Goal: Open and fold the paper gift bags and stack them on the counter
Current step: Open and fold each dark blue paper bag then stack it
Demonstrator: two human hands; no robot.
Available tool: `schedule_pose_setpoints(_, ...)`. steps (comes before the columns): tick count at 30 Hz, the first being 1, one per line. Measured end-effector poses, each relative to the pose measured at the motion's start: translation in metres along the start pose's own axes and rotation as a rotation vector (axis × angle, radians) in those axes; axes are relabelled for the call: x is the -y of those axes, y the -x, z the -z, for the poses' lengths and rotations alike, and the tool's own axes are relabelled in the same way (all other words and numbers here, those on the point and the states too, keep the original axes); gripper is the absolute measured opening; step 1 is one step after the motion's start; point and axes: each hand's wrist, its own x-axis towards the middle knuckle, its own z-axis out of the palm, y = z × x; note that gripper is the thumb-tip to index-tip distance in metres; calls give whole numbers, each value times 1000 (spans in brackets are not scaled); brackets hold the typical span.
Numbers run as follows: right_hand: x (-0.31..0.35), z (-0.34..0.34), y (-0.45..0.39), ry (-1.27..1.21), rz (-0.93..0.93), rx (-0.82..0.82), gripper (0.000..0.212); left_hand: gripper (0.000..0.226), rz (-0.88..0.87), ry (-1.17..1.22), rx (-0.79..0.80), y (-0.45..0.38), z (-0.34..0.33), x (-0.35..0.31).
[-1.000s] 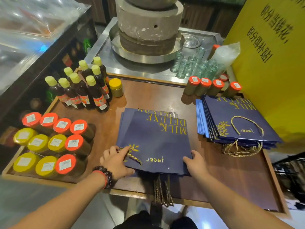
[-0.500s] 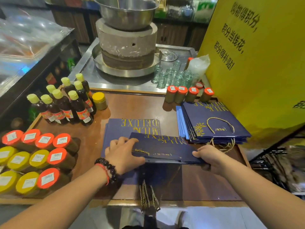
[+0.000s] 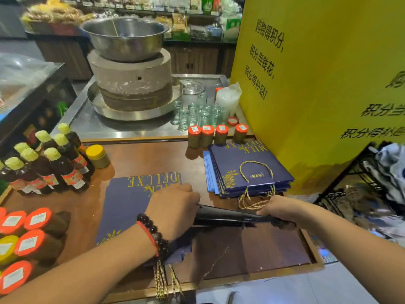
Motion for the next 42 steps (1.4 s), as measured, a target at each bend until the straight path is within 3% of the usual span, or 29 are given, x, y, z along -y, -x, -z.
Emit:
schedule_pose_setpoints(2,0,17,2,308,90,-71,26,12,7,52,-10,-8,2,-15)
schedule_pose_setpoints(4,3,25,-1,443,235,-140,22,8,9,73,9,-17,3,-31)
schedule_pose_setpoints(9,37,25,-1,132,667,82,49,18,62,51,86,-37,-2,-63)
schedule_pose_setpoints(12,48,15,-15,194,841,239,52,16,85,79,95,-46,-6,-76)
schedule_pose_setpoints(14,49,15,-23,236,836,294,53,18,112,56,140,-49,-7,-82)
schedule_pose_setpoints(20,42,25,-35,397,791,333,14,18,149,57,224,-50,-11,-84)
schedule_pose_setpoints(26,28,43,-37,658,738,163,29,15,161,122,219,-56,-17,-73)
schedule_pose_setpoints(34,-32,87,-52,680,496,-91,26,7,118,193,216,-70,-21,-64)
schedule_pose_setpoints(38,-71,102,-70,655,390,-195,22,42,11,231,303,-79,-19,-64)
schedule_pose_setpoints(42,-105,115,-80,638,289,-240,18,45,-44,236,321,-88,-22,-62)
